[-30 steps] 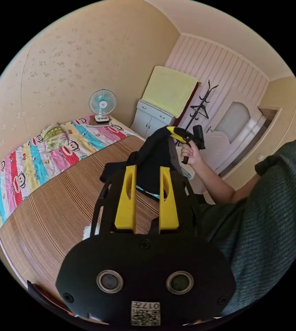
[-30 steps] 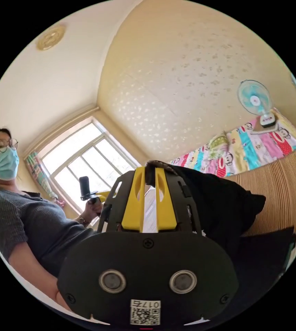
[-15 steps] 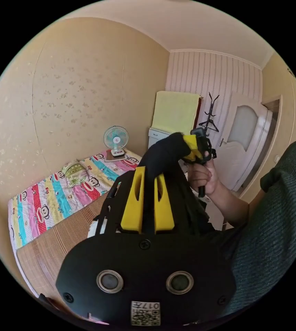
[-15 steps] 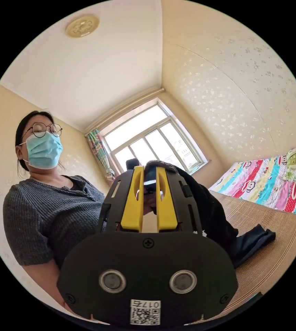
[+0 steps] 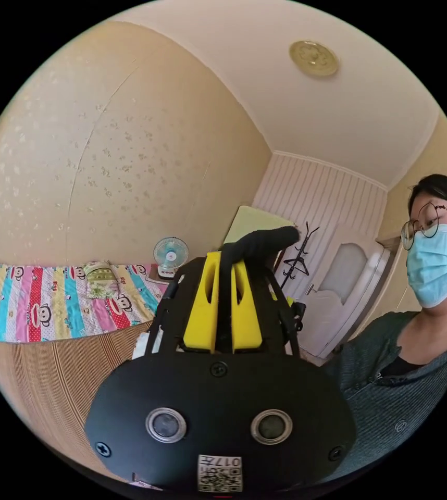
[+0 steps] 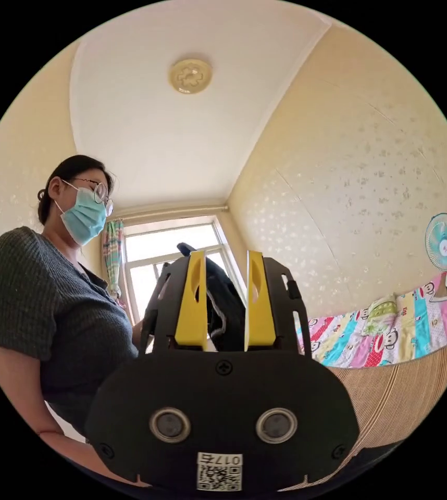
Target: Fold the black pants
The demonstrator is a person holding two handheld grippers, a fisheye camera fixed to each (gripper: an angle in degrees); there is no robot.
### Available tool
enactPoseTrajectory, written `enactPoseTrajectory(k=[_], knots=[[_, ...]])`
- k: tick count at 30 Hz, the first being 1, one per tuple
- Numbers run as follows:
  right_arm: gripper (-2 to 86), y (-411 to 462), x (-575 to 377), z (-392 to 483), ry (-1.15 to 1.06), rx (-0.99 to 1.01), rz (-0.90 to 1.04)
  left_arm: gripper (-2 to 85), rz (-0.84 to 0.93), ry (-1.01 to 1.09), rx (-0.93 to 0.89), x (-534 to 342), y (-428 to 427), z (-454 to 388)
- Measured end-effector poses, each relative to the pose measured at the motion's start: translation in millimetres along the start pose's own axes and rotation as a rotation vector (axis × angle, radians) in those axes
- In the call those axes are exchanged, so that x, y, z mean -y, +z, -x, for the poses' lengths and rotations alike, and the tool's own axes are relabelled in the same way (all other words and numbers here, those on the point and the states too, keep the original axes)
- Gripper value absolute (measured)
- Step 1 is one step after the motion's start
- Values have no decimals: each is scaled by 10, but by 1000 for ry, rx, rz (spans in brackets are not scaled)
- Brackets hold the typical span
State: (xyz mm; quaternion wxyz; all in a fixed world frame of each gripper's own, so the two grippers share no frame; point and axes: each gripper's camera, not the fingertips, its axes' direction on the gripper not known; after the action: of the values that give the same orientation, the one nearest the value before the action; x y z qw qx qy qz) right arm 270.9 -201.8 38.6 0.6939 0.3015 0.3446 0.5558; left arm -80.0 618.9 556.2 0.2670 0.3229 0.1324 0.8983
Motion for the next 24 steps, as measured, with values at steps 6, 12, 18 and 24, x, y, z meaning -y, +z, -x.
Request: enactPoseTrajectory(k=[6, 12, 18, 24], knots=[[212, 752, -432, -144, 18, -42, 402, 4, -148, 17, -19, 375, -547, -271], [49, 1359, -69, 0, -24, 188, 313, 16, -224, 4, 31, 610, -971, -448], [35, 1692, 1016, 252, -252, 87, 222, 36, -343, 69, 72, 1024, -1790, -489], [32, 1862, 1830, 664, -421, 144, 152, 40, -342, 117, -99, 1911, -2246, -440]])
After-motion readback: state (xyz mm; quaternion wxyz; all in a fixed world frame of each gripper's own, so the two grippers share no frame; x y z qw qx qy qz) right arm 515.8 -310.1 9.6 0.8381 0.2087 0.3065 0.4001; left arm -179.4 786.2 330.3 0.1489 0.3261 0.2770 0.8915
